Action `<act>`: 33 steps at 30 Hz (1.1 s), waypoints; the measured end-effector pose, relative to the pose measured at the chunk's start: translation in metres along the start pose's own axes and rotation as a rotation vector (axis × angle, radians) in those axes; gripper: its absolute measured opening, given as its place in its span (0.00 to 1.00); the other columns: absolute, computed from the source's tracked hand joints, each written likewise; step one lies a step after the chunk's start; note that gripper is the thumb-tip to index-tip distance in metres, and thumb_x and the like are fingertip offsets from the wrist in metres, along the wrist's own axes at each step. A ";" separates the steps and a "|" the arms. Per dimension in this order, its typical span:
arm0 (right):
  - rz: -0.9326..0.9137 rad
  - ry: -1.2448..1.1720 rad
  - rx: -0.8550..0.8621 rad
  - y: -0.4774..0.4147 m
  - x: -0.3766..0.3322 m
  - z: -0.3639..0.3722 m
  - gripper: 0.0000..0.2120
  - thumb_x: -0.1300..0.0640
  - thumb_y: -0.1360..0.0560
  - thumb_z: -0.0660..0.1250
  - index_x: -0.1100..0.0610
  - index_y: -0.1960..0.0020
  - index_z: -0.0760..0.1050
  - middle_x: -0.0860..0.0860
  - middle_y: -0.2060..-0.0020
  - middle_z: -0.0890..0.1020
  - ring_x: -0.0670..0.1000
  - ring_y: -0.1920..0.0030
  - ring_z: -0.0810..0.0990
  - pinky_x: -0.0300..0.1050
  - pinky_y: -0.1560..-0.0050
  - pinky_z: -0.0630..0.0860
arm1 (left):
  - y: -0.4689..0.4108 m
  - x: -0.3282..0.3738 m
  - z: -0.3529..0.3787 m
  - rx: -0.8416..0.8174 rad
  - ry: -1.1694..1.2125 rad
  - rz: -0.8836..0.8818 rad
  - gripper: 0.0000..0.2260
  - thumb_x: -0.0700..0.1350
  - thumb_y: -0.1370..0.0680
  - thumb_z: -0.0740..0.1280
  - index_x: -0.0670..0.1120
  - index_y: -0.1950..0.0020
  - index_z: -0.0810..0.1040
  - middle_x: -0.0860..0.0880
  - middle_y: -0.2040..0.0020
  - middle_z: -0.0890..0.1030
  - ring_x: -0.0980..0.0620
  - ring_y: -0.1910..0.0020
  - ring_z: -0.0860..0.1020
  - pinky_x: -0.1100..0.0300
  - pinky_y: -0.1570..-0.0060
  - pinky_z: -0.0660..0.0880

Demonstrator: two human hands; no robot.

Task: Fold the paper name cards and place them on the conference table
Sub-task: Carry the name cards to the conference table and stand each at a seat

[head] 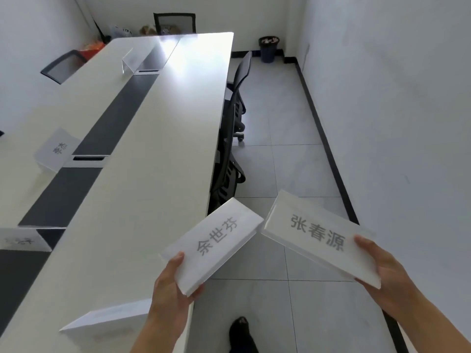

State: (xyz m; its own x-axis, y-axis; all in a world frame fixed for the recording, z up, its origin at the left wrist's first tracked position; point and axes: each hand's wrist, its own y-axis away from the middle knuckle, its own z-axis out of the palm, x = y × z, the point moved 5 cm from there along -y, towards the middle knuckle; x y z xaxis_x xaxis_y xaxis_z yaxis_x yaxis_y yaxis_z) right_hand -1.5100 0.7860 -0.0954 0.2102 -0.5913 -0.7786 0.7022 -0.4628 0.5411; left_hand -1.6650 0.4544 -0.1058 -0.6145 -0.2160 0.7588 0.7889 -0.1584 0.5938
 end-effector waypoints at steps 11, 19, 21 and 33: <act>-0.061 0.079 -0.058 -0.159 -0.089 0.023 0.16 0.52 0.29 0.65 0.57 0.44 0.79 0.55 0.54 0.87 0.51 0.59 0.86 0.41 0.69 0.82 | -0.121 0.057 0.071 0.089 0.168 0.069 0.09 0.52 0.23 0.62 0.53 0.47 0.77 0.48 0.49 0.81 0.45 0.51 0.76 0.50 0.58 0.73; -0.079 0.187 -0.157 -0.296 -0.180 0.096 0.27 0.49 0.37 0.73 0.59 0.41 0.74 0.58 0.50 0.86 0.54 0.58 0.86 0.47 0.64 0.84 | -0.218 0.132 0.125 0.221 0.239 0.115 0.11 0.52 0.24 0.64 0.51 0.44 0.77 0.47 0.46 0.78 0.43 0.46 0.75 0.50 0.56 0.74; -0.047 0.202 -0.201 -0.325 -0.190 0.119 0.21 0.51 0.32 0.69 0.59 0.42 0.76 0.57 0.51 0.86 0.53 0.59 0.86 0.45 0.66 0.84 | -0.235 0.151 0.127 0.255 0.247 0.139 0.08 0.52 0.24 0.64 0.52 0.47 0.77 0.47 0.46 0.79 0.43 0.47 0.75 0.50 0.56 0.74; 0.162 0.473 -0.565 -0.558 -0.249 0.280 0.18 0.52 0.35 0.71 0.58 0.47 0.78 0.53 0.61 0.87 0.51 0.67 0.85 0.42 0.74 0.79 | -0.317 0.175 0.153 0.726 0.533 0.170 0.06 0.52 0.24 0.65 0.53 0.50 0.79 0.49 0.51 0.81 0.44 0.52 0.77 0.52 0.59 0.71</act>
State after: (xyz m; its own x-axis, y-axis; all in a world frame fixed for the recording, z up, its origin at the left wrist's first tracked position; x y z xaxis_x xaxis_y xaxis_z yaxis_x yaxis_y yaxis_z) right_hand -2.1444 1.0067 -0.1145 0.5210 -0.2175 -0.8254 0.8527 0.0902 0.5145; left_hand -2.0235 0.6139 -0.1204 -0.2633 -0.6260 0.7340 0.5588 0.5213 0.6450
